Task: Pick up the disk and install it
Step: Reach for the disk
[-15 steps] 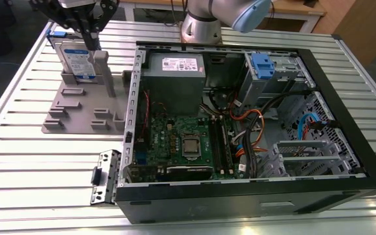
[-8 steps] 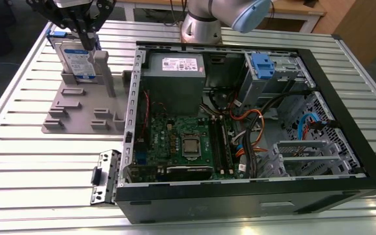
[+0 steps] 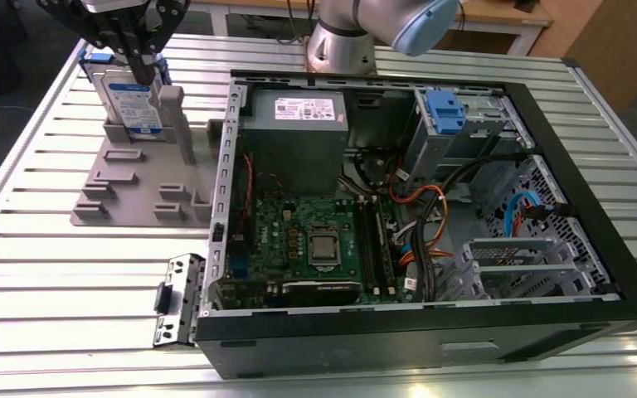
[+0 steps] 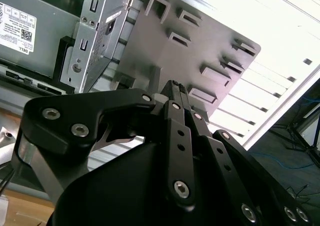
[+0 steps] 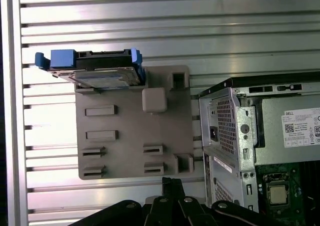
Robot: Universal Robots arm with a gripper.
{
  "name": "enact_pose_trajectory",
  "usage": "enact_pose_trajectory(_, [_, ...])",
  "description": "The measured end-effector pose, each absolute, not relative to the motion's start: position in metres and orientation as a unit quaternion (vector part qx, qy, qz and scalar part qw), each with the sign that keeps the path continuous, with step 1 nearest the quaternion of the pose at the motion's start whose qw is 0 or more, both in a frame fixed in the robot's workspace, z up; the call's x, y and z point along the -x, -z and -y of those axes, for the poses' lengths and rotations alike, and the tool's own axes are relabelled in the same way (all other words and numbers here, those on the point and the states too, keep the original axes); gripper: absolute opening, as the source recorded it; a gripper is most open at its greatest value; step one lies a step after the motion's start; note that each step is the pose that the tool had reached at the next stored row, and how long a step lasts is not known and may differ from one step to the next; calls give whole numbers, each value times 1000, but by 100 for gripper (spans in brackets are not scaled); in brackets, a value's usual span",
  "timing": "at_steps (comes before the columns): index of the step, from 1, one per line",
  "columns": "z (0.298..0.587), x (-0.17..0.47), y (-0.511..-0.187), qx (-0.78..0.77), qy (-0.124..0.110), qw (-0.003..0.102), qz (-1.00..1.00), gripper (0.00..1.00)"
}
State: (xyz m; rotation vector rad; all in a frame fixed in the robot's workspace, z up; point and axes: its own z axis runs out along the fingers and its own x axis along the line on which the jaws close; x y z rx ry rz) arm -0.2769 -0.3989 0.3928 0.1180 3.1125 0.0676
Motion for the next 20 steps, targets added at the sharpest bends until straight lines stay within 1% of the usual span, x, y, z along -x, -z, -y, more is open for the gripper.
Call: enact_pose_trajectory(20, [399, 292, -392, -38, -22, 13, -999, 10])
